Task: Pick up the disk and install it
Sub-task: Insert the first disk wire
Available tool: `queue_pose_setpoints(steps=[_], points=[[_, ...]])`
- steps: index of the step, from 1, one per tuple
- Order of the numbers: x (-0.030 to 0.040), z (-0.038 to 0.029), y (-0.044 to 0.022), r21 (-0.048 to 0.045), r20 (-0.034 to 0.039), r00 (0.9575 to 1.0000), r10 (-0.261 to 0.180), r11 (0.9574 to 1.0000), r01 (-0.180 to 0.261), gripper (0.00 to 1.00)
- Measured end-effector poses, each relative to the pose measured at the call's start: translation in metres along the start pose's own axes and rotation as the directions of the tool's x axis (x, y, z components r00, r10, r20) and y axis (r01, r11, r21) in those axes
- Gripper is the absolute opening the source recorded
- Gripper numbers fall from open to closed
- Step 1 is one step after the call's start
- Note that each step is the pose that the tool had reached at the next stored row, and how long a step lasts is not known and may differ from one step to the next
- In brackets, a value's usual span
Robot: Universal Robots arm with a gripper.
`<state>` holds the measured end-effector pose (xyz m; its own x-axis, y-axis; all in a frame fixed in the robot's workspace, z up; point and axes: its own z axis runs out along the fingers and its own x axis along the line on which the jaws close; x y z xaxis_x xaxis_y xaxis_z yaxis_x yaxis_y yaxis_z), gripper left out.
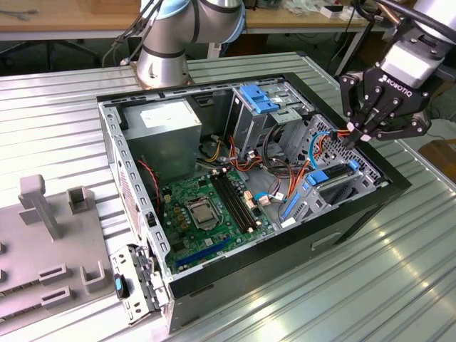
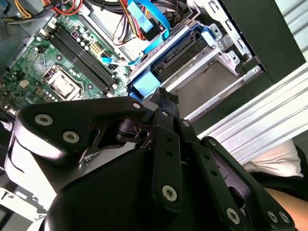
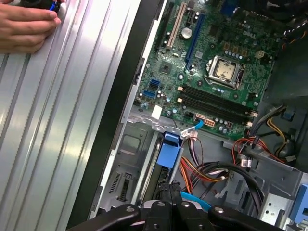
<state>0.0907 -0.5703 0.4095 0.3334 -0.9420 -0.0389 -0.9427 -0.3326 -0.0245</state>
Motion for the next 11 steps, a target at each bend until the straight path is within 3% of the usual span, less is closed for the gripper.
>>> queue_pose_setpoints(steps=[5, 9, 11], points=[[0.0018, 0.0001, -0.0051, -0.0032, 0.0023, 0.9964, -0.085, 0.9964, 0.085, 0.11], [0.0036, 0.0003, -0.0101, -0.0064, 0.0049, 0.9845, -0.175, 0.9845, 0.175, 0.11], [0.0055, 0.0004, -0.0157, -0.0069, 0.0054, 0.9821, -0.188, 0.982, 0.189, 0.11]])
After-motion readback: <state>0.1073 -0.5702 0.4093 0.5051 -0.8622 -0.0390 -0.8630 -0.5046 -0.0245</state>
